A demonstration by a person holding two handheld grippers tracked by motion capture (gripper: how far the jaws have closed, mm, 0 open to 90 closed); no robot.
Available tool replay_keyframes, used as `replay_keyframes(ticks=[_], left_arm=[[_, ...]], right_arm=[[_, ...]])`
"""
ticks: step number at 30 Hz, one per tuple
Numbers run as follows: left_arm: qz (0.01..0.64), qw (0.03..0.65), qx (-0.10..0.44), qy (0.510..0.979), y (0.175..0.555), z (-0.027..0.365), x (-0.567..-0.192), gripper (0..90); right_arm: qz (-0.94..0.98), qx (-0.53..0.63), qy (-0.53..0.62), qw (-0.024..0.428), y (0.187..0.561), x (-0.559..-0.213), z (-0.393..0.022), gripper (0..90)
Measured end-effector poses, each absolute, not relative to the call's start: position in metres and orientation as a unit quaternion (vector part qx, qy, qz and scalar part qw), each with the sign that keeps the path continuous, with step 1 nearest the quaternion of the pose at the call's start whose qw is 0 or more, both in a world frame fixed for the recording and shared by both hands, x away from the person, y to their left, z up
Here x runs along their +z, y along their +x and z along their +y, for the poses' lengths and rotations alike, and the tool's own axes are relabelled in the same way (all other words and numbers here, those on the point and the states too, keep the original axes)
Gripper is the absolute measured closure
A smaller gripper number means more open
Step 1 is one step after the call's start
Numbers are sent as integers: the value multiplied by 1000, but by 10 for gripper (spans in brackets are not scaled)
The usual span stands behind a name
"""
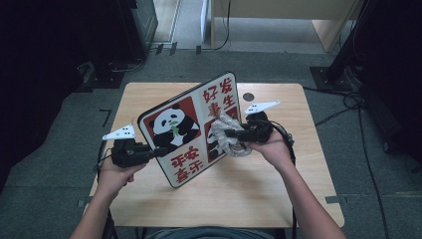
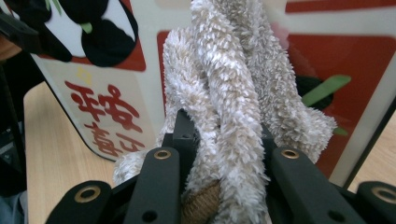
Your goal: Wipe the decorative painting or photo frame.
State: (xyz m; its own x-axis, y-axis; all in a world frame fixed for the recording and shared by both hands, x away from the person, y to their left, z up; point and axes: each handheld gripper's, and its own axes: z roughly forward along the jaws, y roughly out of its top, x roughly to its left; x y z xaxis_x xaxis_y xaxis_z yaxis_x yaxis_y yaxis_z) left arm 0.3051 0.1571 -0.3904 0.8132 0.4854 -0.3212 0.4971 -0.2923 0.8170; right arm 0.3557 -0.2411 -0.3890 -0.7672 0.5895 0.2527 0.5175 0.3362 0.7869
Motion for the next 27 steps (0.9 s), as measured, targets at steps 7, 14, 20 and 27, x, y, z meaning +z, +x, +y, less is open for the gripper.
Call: replay_keyframes(ticks=[7,14,20,27], left_arm=[[306,511,-4,803,305,157,-391,786],[305,511,-4,804,305,157,-390,786],[306,511,-6,803,304,157,-390,785],[304,511,-8,804,305,157,-391,783]], right_arm=[[818,461,342,35,353,-401,-243,727],[823,450,345,30,352,-412,-243,727],[822,448,350,26,350,-420,-243,727],[828,434,355,20,348,-436,-242,727]])
